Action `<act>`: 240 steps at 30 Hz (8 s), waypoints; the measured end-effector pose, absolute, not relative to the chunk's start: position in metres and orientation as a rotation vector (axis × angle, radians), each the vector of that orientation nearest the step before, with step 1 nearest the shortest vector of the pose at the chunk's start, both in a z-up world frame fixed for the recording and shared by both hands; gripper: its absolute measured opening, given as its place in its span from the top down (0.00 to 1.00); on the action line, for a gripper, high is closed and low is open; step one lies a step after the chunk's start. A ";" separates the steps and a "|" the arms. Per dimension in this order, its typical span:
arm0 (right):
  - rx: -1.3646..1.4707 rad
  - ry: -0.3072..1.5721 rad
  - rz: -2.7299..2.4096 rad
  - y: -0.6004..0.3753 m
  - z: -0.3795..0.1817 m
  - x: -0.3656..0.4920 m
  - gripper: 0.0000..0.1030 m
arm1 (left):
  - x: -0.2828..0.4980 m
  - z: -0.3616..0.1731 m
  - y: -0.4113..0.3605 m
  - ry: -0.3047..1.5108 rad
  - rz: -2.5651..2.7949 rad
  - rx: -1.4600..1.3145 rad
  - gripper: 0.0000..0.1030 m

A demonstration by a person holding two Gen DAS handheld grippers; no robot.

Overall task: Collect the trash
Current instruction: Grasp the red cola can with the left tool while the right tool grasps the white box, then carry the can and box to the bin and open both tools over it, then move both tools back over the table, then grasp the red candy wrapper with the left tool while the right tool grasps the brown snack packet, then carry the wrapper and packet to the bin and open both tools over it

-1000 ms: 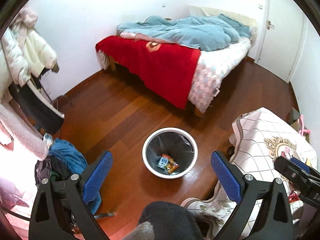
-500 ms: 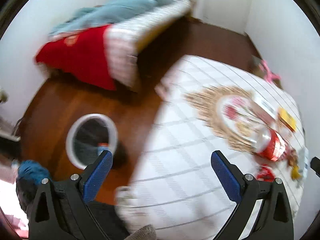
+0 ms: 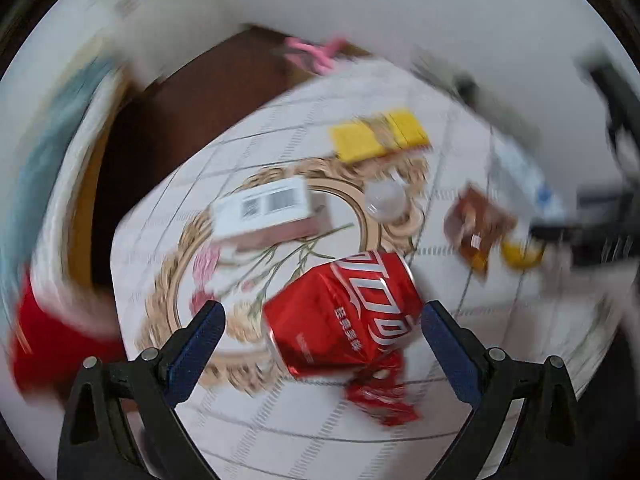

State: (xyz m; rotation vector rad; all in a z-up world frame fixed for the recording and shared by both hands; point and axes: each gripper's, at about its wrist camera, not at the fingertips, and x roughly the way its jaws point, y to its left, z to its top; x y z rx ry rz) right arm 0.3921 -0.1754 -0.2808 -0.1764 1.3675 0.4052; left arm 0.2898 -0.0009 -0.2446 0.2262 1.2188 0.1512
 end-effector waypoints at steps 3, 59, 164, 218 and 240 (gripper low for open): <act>-0.212 1.381 0.414 -0.168 -0.294 0.399 0.01 | 0.298 -0.268 -0.005 1.303 0.041 0.374 0.03; -0.091 1.100 0.772 -0.082 -0.164 0.295 0.64 | 0.151 -0.126 0.107 0.828 0.496 -0.189 0.59; -0.212 1.180 0.958 0.014 -0.166 0.139 0.00 | -0.021 -0.203 0.148 0.995 0.927 -0.511 0.03; -0.031 1.248 0.570 -0.099 -0.280 0.339 0.72 | 0.187 -0.260 0.071 1.094 0.648 -0.292 0.71; -0.073 1.078 1.037 0.008 -0.153 0.194 0.76 | 0.045 -0.152 0.156 0.899 0.817 -0.366 0.70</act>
